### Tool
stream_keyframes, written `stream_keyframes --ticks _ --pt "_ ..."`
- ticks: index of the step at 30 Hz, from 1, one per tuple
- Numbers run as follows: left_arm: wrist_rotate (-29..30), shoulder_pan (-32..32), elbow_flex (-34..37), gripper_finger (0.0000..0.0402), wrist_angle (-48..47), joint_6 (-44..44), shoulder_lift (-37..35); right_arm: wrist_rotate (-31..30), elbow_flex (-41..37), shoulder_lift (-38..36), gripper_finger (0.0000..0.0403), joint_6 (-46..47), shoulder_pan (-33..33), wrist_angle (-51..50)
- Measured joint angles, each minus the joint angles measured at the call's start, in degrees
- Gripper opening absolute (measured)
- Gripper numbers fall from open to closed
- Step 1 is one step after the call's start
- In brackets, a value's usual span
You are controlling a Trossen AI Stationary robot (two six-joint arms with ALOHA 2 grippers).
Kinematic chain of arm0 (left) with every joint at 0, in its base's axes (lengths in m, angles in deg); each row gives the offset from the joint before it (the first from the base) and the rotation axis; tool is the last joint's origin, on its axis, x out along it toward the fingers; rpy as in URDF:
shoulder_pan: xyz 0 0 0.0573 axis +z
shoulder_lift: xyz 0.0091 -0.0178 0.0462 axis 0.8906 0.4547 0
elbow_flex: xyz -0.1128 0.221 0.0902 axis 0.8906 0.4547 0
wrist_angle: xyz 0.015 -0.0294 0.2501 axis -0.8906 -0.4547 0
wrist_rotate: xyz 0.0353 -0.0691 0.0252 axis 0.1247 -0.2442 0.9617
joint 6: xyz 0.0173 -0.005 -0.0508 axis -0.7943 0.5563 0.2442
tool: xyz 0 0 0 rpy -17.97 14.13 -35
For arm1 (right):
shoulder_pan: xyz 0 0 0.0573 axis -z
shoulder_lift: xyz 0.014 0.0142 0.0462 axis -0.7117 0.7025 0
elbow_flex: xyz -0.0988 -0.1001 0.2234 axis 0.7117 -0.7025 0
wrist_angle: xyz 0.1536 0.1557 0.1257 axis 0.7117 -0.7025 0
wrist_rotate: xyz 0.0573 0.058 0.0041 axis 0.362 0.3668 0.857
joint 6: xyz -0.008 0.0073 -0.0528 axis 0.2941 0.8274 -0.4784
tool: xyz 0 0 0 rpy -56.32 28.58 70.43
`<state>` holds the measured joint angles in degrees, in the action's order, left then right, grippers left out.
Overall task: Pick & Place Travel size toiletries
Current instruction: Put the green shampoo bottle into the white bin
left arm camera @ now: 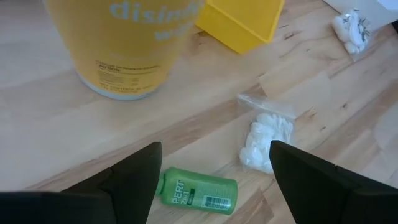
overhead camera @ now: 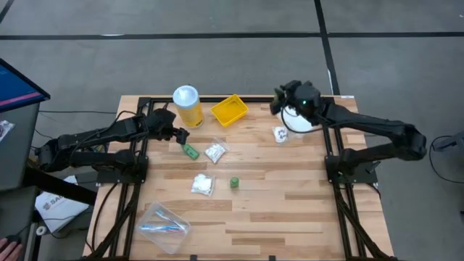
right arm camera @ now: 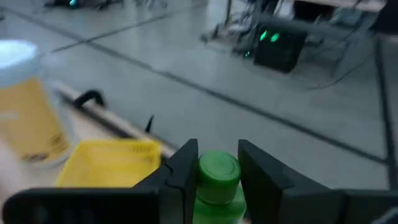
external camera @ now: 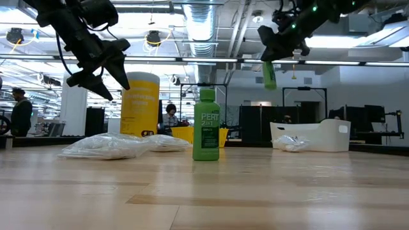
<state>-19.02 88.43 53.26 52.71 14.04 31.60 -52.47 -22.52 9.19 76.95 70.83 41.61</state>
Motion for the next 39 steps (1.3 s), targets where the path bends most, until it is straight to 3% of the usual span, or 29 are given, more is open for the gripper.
stream_keyframes --ticks 8,13,17,23,31,39 --pt "1.34 0.0 0.0 0.0294 0.08 -0.08 0.02 3.89 -10.25 0.02 0.0092 -3.86 7.74 17.49" --pt "2.18 0.0 0.0 0.0294 0.11 -0.1 0.02 3.95 -19.47 0.0 0.0092 -5.63 11.13 32.91" --pt "2.22 0.0 0.0 0.0294 0.11 -0.1 0.02 3.87 -24.87 0.0 0.0093 -4.11 13.88 38.95" --pt "4.77 0.0 0.0 0.0294 0.15 -0.12 0.02 3.8 -27.32 2.47 0.0093 -3.72 15.62 41.99" --pt "5.55 0.0 0.0 0.0294 0.31 -0.13 0.02 3.78 -30.27 11.23 0.0093 -2.57 17.21 53.5" --pt "5.59 0.0 0.0 0.0294 0.31 -0.13 0.02 3.78 -30.27 18.44 0.0093 -1.62 17.24 57.31"
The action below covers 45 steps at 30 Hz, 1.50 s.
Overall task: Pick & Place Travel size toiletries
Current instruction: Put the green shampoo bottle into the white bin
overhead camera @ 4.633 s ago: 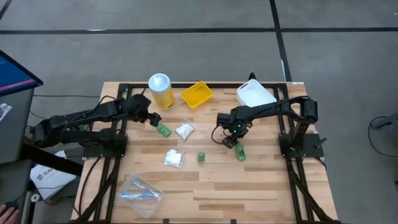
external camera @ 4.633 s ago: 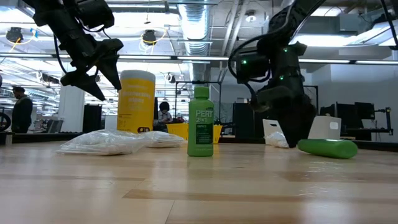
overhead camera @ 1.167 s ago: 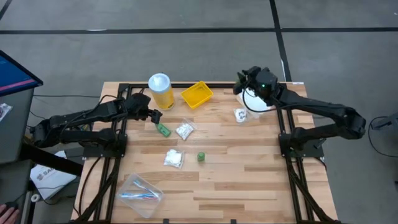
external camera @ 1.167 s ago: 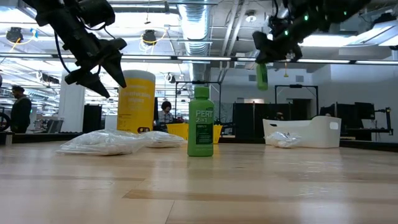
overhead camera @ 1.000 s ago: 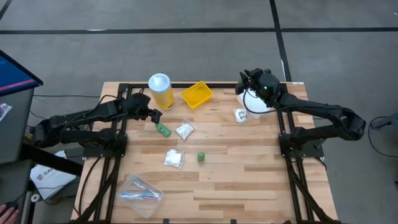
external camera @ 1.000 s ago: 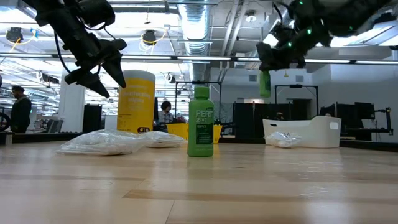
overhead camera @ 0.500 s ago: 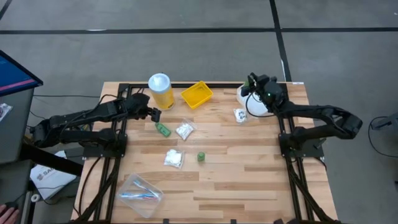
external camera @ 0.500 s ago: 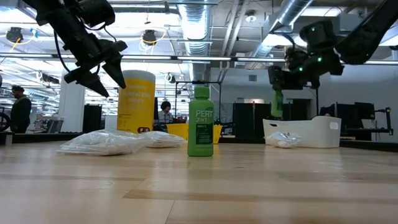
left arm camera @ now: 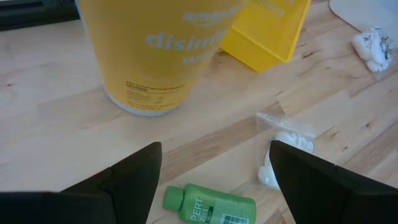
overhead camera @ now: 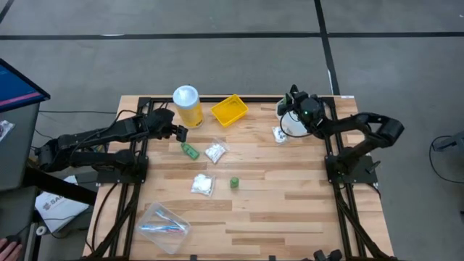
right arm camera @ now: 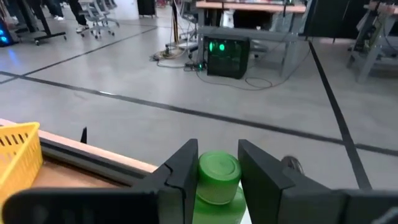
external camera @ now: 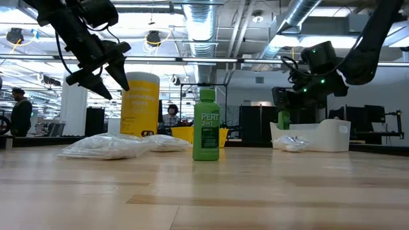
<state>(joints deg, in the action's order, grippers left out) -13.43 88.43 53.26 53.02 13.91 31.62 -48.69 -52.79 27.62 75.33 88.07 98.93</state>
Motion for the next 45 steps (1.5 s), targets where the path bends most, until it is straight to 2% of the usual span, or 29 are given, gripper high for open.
stream_keyframes --ticks 18,25,30,39,42,45 --pt "1.73 0.0 0.0 0.0294 0.72 -0.01 0.0 -0.28 0.12 6.68 0.0093 2.7 0.63 1.12" --pt "1.92 0.0 0.0 0.0294 1.21 -0.01 0.0 -0.31 0.11 6.66 0.0098 3.29 1.0 1.16" --pt "1.9 -0.02 0.0 0.0294 1.41 -0.02 0.0 -0.24 -0.08 6.78 0.0132 3.73 1.35 0.26" --pt "1.86 0.0 0.0 0.0294 1.75 0.0 0.0 -0.21 -0.04 6.76 0.0235 3.73 1.31 0.72" --pt "1.84 0.0 0.0 0.0294 1.75 0.0 0.0 -0.15 -0.04 6.21 0.0247 3.75 1.31 0.65" --pt "1.71 0.0 0.0 0.0294 1.75 0.0 0.0 0.03 0.23 2.04 0.0247 3.69 0.99 -0.03"
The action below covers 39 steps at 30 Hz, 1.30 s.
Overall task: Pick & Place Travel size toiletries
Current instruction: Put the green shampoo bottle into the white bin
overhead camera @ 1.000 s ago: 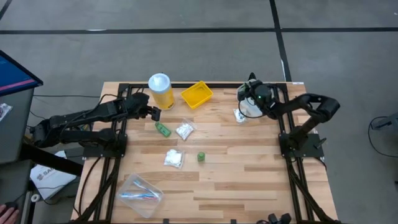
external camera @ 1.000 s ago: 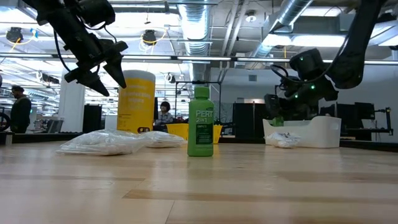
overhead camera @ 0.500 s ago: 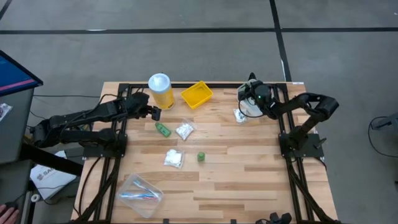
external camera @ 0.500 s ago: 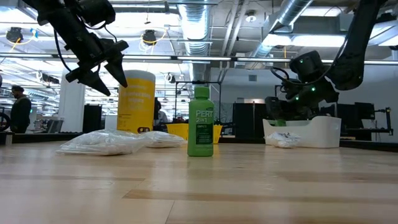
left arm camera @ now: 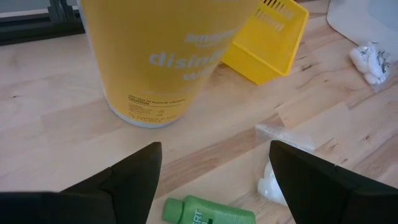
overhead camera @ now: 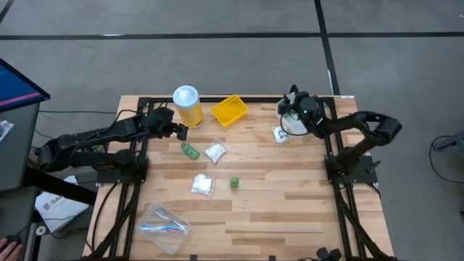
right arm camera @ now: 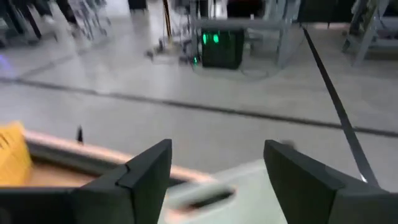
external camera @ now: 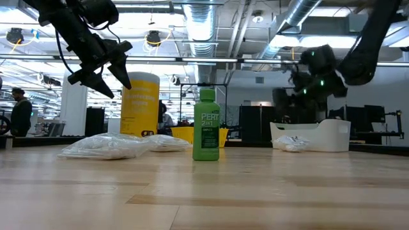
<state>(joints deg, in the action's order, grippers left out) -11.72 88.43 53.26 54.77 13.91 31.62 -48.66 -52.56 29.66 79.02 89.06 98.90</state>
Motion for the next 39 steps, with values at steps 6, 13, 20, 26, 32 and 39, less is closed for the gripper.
stream_keyframes --ticks 6,13,20,26,32,39 --pt "-0.05 -0.01 0.0 0.0294 0.19 0.03 0.0 8.07 12.99 -12.71 0.0243 -3.61 -4.4 -26.73" --pt "-0.27 0.0 0.0 0.0294 0.42 0.15 0.0 21.37 38.12 -9.92 0.0244 -6.3 -16.47 -64.32" --pt "-0.3 -0.02 0.0 0.0294 0.39 0.17 0.0 35.55 43.64 -6.4 0.0242 -16.34 -33.01 -70.64" --pt "-0.33 0.0 0.0 0.0294 0.39 0.2 -0.02 36.41 43.62 -2.87 0.0234 -27.04 -44.85 -67.8" --pt "-0.52 -0.02 0.0 0.0294 0.39 0.2 0.0 36.36 43.64 5.83 0.0233 -27.19 -49.11 -60.09" --pt "-0.93 -0.1 0.0 0.0294 0.37 0.42 -0.02 37.29 43.72 14.66 0.0233 -25.37 -50.0 -56.57"
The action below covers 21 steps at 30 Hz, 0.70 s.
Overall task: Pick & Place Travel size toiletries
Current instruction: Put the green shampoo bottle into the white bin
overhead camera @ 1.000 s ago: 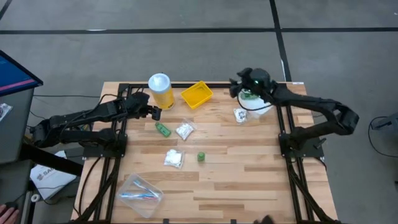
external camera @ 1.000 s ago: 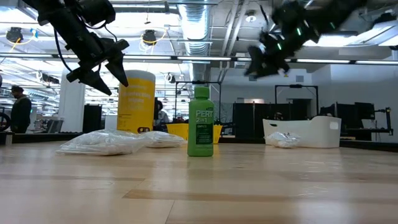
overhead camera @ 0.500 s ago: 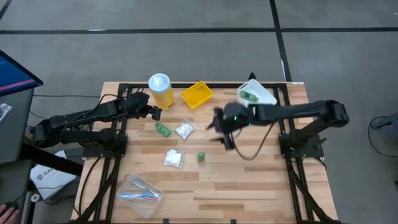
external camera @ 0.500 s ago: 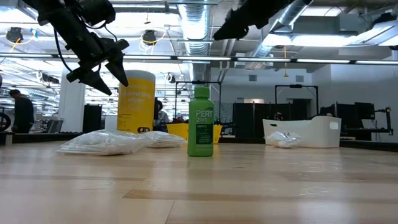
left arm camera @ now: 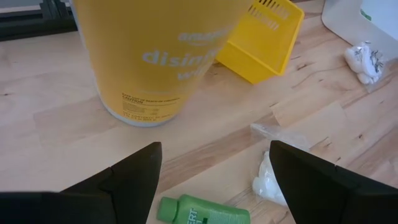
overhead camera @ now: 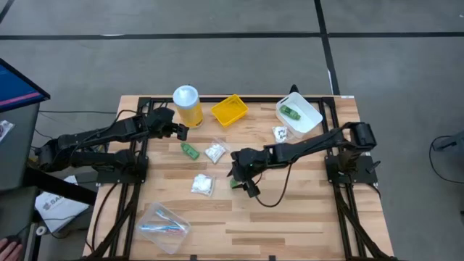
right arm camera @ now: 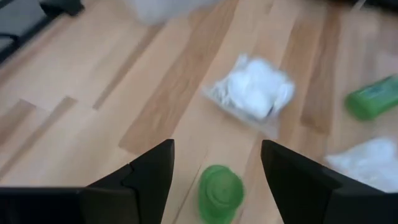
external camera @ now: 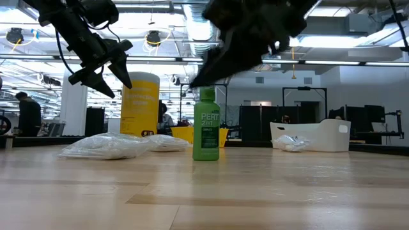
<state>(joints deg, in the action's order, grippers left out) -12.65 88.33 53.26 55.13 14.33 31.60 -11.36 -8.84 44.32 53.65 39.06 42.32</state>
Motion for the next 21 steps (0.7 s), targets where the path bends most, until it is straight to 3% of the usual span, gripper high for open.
stream_keyframes --ticks 12,21 --pt "-0.81 -0.08 0.0 0.0294 0.01 0.26 0.02 -0.06 -0.03 2.55 0.0222 4.82 1.61 -0.52" --pt "-0.8 -0.08 0.0 0.0294 0.01 0.17 0.02 -0.25 -0.02 2.88 0.0124 4.6 1.63 -0.59"
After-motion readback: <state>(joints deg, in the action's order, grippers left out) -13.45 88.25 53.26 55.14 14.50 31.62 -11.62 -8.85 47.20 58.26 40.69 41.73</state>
